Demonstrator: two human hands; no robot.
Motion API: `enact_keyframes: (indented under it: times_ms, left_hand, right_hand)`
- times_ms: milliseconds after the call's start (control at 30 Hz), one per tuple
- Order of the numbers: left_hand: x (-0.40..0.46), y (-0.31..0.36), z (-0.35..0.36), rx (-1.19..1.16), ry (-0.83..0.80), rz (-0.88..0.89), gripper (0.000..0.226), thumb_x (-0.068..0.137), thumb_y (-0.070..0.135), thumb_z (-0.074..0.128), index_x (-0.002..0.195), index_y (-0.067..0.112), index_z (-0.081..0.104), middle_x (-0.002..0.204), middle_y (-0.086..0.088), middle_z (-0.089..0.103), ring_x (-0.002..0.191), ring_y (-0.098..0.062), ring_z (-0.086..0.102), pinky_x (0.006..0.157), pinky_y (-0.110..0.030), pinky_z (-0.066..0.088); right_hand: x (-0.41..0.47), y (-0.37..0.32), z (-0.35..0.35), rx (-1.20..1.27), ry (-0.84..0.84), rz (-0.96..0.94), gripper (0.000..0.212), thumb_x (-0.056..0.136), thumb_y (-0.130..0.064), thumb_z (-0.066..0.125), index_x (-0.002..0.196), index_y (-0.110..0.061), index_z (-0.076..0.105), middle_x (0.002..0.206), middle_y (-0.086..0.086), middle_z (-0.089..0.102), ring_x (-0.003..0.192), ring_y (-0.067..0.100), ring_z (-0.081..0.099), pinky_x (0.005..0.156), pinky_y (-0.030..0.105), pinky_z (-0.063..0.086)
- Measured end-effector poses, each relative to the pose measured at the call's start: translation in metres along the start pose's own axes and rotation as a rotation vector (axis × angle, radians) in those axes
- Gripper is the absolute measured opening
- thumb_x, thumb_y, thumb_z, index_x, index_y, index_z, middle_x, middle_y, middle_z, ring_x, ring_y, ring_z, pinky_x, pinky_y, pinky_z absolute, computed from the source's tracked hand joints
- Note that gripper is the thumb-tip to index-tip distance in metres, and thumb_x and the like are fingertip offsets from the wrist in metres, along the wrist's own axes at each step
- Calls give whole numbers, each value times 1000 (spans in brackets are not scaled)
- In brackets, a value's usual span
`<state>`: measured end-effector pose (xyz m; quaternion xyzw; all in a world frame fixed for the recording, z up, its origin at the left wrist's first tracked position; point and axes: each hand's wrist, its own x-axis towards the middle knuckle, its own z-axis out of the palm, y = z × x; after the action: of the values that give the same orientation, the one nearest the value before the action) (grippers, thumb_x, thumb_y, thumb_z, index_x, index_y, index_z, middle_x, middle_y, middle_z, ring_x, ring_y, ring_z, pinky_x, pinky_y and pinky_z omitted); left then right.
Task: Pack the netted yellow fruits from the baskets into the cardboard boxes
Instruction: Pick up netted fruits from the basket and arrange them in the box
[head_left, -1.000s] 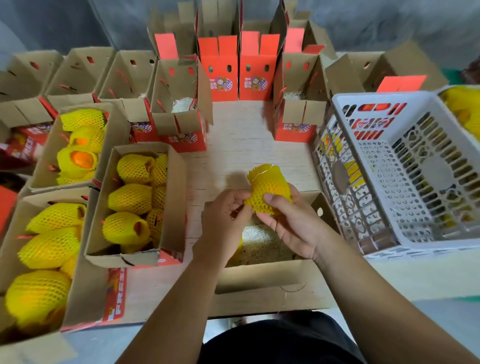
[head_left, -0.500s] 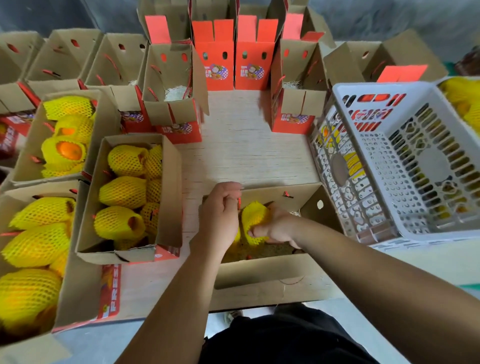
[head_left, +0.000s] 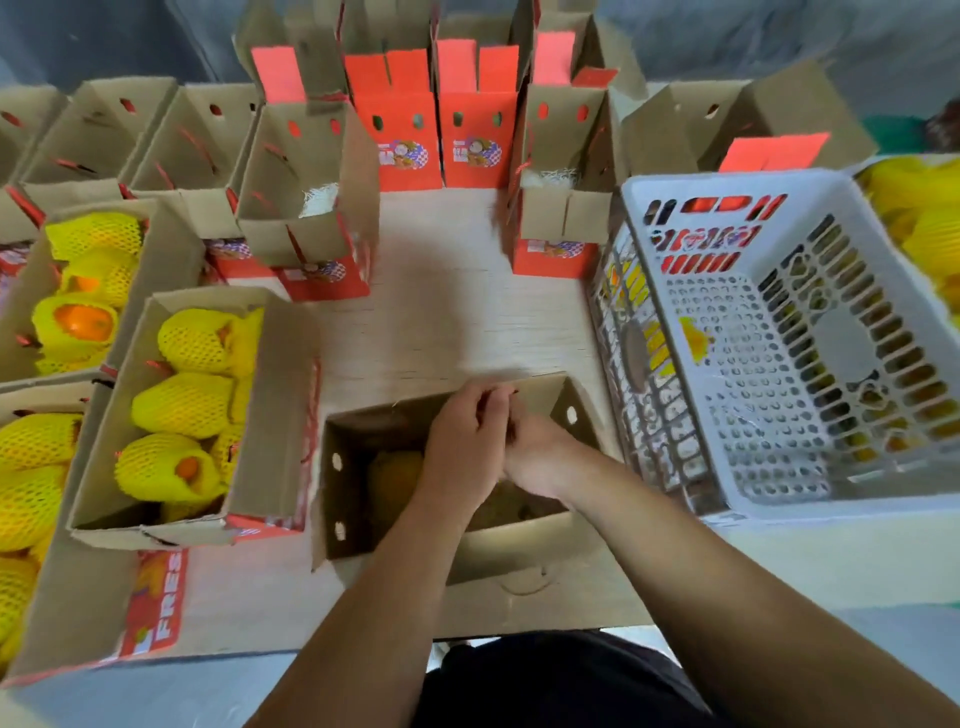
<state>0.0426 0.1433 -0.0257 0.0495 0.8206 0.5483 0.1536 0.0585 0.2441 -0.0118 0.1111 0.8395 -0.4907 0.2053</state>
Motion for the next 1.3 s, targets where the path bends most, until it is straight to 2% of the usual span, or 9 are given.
enact_keyframes:
  times_ms: [133,333,500,667,733,833,1033,1167,1300]
  left_hand:
    - [15,60,67,-149,38,159,17,102,27,53,106,27,69,97,13,71,93,-1,66,89,-30,55]
    - [55,119,173,-50,-129,295,24,96,28,49,105,28,71,87,20,70,89,0,67,78,-20,50]
    - [90,124,215,609,-148,568,25,98,17,54,116,22,71,104,4,75,98,-20,68,80,-33,46]
    - [93,123,230,1128,-147,505,19,94,16,56,109,26,62,97,6,71,99,-21,60,93,-37,37]
    - [94,123,230,1041,-96,489,9,96,18,55,101,25,57,87,9,66,89,-18,58,93,-35,40]
    - [94,125,230,976,-48,468,14,97,16,53,94,28,47,82,10,58,79,-15,48,89,-33,40]
    - [93,121,227,878,-20,565,11,97,17,56,108,20,57,91,5,68,88,-19,60,92,-34,44]
    - [87,118,220,472,29,544,27,103,21,57,129,11,56,121,-4,63,108,-22,61,97,-40,47]
    - [61,126,196,-225,-44,334,37,107,30,54,141,17,53,134,2,58,119,-11,60,97,-26,52]
  right_hand:
    - [-50,20,-85,395,314,-137,25,89,8,50,98,-9,66,75,-6,66,68,4,59,60,21,47]
    - [-57,79,-181,372,555,-114,24,96,3,48,104,-11,65,90,3,71,76,9,69,62,32,55]
    - [-18,148,-220,129,488,46,35,96,-7,51,127,-22,58,113,-4,67,88,7,64,66,22,49]
    - [54,189,-234,-395,214,130,83,98,-21,58,162,-24,6,167,12,10,144,45,33,111,55,41]
    - [76,192,-230,-496,146,120,82,98,-25,59,161,-28,7,169,5,4,150,42,24,116,59,36]
    - [96,196,-220,-502,160,185,55,97,-24,62,144,-24,34,149,3,36,135,35,44,103,56,49]
    - [92,200,-236,-635,183,126,50,95,-22,60,142,-16,42,146,10,39,129,36,45,92,45,50]
    - [44,169,-260,-28,452,170,52,80,-28,73,128,-27,52,126,9,57,87,18,63,66,30,51]
    - [-33,114,-248,598,491,-79,62,63,-45,88,114,-31,54,94,1,76,84,20,76,69,35,64]
